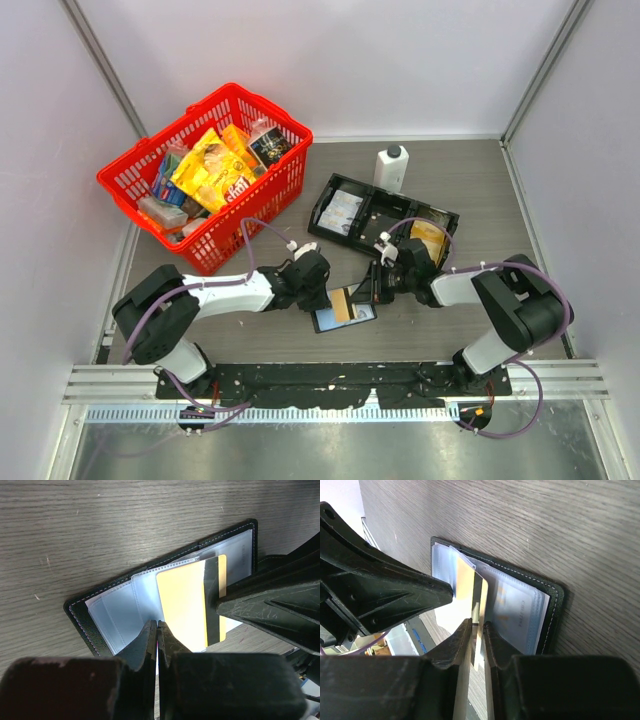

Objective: Take the credit cards out of the card holder
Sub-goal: Remove the credit card from the card holder.

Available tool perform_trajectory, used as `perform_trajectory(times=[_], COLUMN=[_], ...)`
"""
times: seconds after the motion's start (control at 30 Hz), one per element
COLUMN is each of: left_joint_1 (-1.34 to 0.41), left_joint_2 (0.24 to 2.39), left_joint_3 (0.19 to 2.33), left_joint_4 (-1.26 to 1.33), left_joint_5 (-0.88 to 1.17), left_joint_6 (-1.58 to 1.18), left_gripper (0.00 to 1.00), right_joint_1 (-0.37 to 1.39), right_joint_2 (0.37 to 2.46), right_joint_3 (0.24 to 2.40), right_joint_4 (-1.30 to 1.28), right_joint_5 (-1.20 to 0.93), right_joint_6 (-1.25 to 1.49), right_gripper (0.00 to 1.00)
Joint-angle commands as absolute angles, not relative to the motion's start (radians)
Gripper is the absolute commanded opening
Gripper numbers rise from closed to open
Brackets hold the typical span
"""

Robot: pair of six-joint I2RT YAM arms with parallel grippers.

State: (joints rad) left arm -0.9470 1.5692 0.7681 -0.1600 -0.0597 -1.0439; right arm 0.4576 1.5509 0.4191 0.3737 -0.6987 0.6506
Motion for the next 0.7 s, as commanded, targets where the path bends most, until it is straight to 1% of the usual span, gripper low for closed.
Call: perform_trajectory(times=[0.0, 0.1, 0.17, 0.27, 0.33, 0.4, 0.53, 0.67], left_joint_1=[-0.948, -0.948, -0.950, -0.950, -0.948, -0.948, -0.950, -0.950], left_joint_2=[1.601, 1.601, 1.597, 1.591, 1.583, 1.575, 1.565, 1.526], left_joint_3=[0.738, 0.738, 0.738, 0.735, 0.730, 0.726, 0.721, 0.730], left_joint_4=[-0.219, -0.216, -0.218, -0.222, -0.224, -0.224, -0.224, -0.250], left_joint_5=[-0.080, -0.080, -0.083, -0.086, -0.092, -0.094, -0.095, -0.113], left_joint_6=[-1.029, -1.029, -1.029, -1.031, -1.032, -1.035, -1.037, -1.031], left_gripper=[0.04, 0.03, 0.03, 0.03, 0.04, 0.03, 0.03, 0.03], right_joint_1=[0.451, 0.454, 0.454, 0.453, 0.443, 0.420, 0.339, 0.328], right_joint_2=[1.606, 1.626, 1.631, 1.603, 1.566, 1.530, 1.442, 1.330], right_joint_3=[0.433, 0.433, 0.434, 0.442, 0.451, 0.457, 0.468, 0.503], right_joint_4=[0.387, 0.419, 0.417, 0.378, 0.304, 0.195, 0.056, -0.092], right_joint_5=[-0.663, -0.683, -0.686, -0.664, -0.631, -0.603, -0.569, -0.523], right_joint_6=[0.637, 0.652, 0.649, 0.624, 0.595, 0.572, 0.542, 0.534], right_gripper=[0.21, 0.20, 0.15, 0.04, 0.01, 0.01, 0.01, 0.01])
